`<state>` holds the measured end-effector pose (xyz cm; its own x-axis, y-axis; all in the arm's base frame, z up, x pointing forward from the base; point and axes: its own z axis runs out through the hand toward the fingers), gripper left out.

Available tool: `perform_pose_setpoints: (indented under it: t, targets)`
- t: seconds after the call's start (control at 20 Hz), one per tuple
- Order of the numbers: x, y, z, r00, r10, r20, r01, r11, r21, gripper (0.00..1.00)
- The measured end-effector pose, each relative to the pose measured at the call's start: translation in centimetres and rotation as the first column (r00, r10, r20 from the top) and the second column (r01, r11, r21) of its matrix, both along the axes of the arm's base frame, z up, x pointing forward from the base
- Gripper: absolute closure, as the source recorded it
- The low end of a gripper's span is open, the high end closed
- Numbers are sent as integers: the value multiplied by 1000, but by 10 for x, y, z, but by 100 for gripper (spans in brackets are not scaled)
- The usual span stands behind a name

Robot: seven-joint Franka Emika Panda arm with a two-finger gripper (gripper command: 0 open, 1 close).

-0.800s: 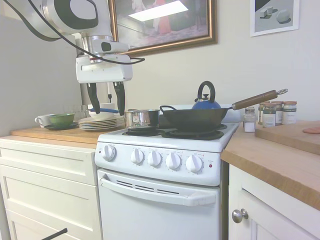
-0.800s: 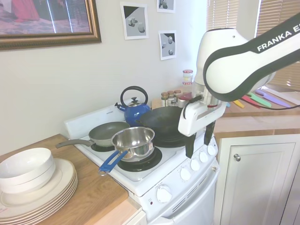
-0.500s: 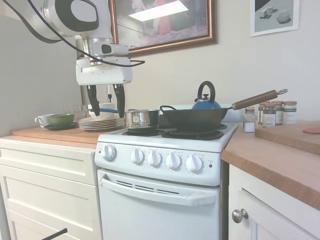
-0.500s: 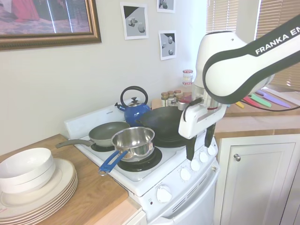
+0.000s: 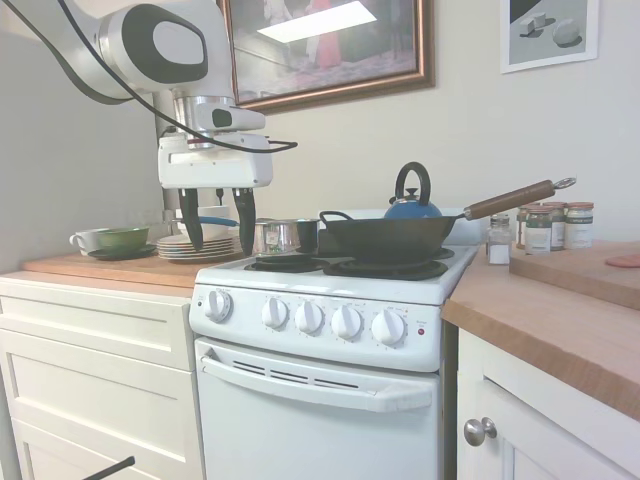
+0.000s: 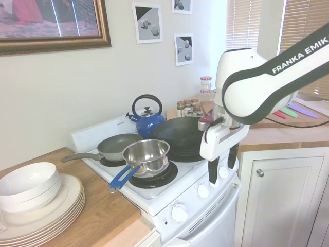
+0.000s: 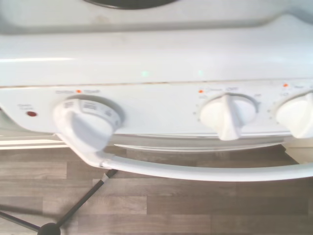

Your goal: Turn on the stove on the bottom right

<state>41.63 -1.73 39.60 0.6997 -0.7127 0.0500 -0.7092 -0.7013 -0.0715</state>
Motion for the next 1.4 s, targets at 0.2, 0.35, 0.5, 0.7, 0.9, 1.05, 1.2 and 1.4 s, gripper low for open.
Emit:
perform_pose_setpoints:
  t: [0.2,0.35,0.5,0.7,0.9,1.05,1.2,1.4]
  targets:
    - [3,-10,0,1000,-7,-1,7,1000,3,100]
    - [6,-15,-2,1000,-8,-7,8,1000,-5,100]
    - [11,-21,-5,1000,-9,-14,9,1000,-13,100]
    - [16,-29,-9,1000,-12,-24,12,1000,-11,100]
    - [19,-39,-13,999,-10,-34,9,1000,-15,100]
    - [22,-46,-16,999,-5,-41,4,1000,-20,100]
    - [25,-54,-20,999,-6,-49,4,1000,-23,100]
    - [32,-68,-26,999,-16,-49,14,999,-35,100]
